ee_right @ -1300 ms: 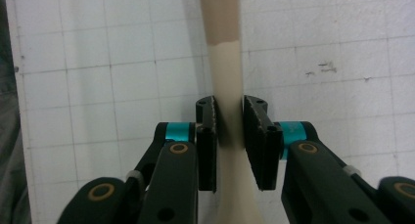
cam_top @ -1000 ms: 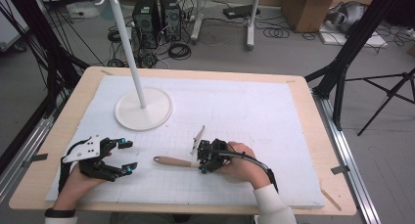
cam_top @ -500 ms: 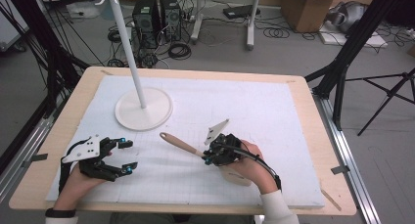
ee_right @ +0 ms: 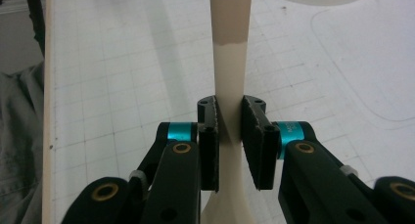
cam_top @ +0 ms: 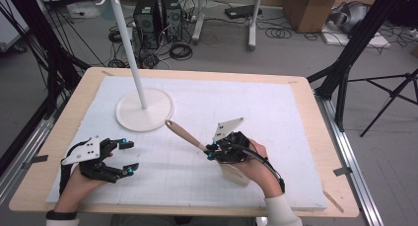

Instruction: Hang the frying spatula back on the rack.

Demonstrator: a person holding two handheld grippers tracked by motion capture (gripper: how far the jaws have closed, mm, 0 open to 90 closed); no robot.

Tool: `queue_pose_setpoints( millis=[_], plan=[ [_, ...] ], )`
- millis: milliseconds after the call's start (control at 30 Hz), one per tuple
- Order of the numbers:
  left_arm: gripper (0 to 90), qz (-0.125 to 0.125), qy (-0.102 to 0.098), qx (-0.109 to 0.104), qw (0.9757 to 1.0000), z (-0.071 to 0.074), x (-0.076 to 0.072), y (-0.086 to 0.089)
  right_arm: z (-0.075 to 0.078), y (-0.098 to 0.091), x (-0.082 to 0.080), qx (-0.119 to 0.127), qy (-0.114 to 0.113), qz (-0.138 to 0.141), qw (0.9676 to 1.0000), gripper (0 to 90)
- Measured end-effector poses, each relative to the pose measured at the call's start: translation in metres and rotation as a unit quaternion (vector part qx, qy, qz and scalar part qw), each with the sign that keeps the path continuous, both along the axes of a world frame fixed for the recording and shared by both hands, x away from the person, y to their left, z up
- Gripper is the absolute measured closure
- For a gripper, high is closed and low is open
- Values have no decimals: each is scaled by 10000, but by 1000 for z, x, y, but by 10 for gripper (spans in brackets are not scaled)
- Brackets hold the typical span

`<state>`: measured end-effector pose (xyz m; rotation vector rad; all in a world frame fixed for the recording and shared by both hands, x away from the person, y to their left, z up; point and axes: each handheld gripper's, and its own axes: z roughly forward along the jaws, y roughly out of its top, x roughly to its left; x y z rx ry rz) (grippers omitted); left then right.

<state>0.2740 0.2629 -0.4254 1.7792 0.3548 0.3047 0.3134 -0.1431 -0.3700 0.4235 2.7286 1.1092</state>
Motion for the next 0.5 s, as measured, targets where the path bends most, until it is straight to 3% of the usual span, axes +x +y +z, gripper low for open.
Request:
queue_pose_setpoints(
  millis=[300, 500],
  plan=[
    [257, 7, -94, -77, 9999, 5, -2, -5, 14, -2, -10, 243, -253, -72, 9994, 778],
    [257, 10, -232, -227, 9995, 15, -7, -9, 25, -4, -19, 650, -598, -274, 9957, 777]
  ],
)
